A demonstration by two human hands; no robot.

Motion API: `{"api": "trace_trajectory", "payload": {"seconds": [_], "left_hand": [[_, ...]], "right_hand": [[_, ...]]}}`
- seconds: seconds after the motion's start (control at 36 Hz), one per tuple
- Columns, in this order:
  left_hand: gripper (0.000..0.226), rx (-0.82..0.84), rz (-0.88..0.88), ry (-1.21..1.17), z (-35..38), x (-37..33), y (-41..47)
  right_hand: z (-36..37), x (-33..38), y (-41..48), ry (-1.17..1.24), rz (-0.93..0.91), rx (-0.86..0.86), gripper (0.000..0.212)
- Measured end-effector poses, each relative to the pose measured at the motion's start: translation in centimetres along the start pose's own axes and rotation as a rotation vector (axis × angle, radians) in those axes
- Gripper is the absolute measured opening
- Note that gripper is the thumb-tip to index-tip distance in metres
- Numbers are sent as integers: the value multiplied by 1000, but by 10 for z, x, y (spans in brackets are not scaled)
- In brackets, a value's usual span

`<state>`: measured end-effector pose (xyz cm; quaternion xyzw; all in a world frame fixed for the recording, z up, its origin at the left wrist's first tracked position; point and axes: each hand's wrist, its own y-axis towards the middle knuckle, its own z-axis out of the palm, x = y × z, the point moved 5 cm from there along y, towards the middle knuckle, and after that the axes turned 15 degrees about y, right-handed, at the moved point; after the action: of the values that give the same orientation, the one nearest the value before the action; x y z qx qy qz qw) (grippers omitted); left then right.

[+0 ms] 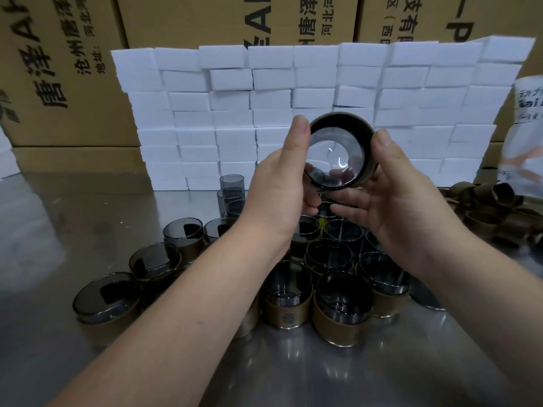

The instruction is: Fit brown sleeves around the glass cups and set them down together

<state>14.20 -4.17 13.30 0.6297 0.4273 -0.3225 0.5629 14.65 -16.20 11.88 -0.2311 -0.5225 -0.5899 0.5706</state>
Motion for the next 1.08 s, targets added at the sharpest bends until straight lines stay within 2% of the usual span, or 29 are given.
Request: {"api": "trace_trajectory", "payload": {"seconds": [0.11,0.22,0.39,0.5,0.61,0.64,0.69,0.72,0.83,0.94,1.08], "left_hand": [[51,-2,-43,-49,-1,6,3],[57,55,-127,-87,2,10,5],[40,153,-218,-147,2,12,3],[44,231,-328,-223,0,14,5],[45,206,-395,-256,1,15,5],[44,170,-390,-257,1,15,5],[40,104,-365,-216,0,16,7],[39,84,-351,-191,1,17,7],[38,39,-272,-148,2,12,6],[38,-7,-133,-11,8,9,5],[38,-65,-72,-15,10,9,5]], "right_hand": [[2,-6,1,107,95,29,62],[5,-7,1,183,142,75,54],[4,-6,2,182,60,86,31],[3,-8,2,194,52,94,21],[4,-11,1,109,41,137,20],[4,-11,1,101,46,129,25],[4,-12,1,101,61,105,52],[5,-10,1,105,60,108,54],[11,-6,-1,130,42,115,49],[7,-7,-1,117,22,11,48],[2,-6,1,-109,11,-91,60]]}}
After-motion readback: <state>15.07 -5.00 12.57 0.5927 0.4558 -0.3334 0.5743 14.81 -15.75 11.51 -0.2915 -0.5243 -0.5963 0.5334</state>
